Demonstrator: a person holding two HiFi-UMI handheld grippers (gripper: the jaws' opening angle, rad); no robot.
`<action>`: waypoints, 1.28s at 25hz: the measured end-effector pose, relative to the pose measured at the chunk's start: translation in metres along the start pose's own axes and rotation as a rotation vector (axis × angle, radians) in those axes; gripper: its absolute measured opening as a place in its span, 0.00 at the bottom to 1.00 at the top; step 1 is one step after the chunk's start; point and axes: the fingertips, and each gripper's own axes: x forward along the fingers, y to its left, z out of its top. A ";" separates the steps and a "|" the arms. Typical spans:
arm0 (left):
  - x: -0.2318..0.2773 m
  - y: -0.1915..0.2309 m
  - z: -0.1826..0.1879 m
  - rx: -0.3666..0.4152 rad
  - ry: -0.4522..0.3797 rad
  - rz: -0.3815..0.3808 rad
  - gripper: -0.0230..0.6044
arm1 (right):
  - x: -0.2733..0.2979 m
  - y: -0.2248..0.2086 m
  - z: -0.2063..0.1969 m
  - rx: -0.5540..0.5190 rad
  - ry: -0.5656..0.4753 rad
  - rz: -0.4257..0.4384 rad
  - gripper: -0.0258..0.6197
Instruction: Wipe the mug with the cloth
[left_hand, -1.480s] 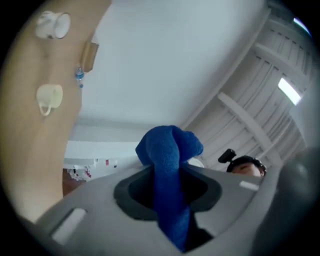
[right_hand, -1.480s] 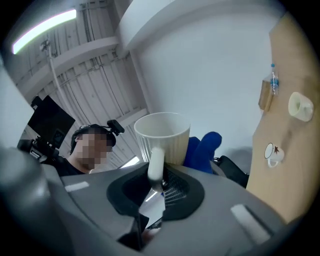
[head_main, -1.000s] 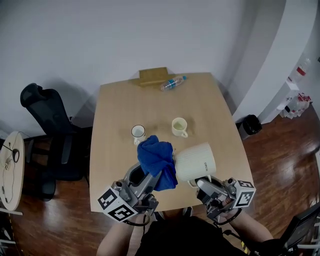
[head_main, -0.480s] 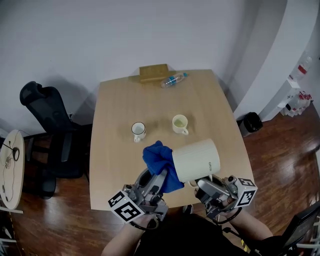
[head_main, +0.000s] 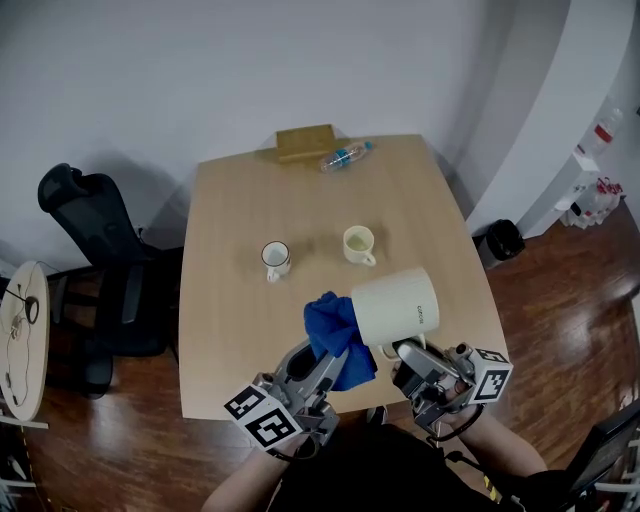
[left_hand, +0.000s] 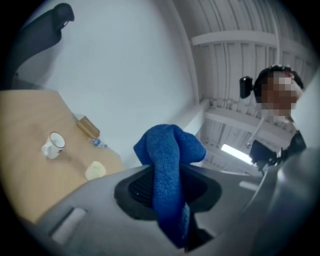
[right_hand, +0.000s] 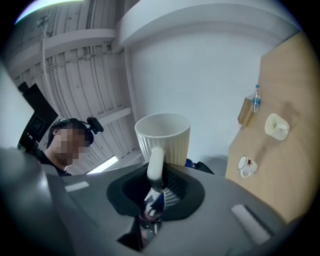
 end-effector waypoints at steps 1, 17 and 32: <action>-0.002 0.015 -0.009 0.023 0.043 0.063 0.21 | 0.000 0.004 0.000 -0.009 0.002 0.007 0.10; -0.121 0.245 -0.125 0.720 0.899 0.618 0.22 | -0.112 -0.189 -0.073 -0.630 0.660 -0.719 0.10; -0.145 0.294 -0.176 0.725 0.992 0.698 0.22 | -0.141 -0.226 -0.107 -0.707 0.699 -0.741 0.09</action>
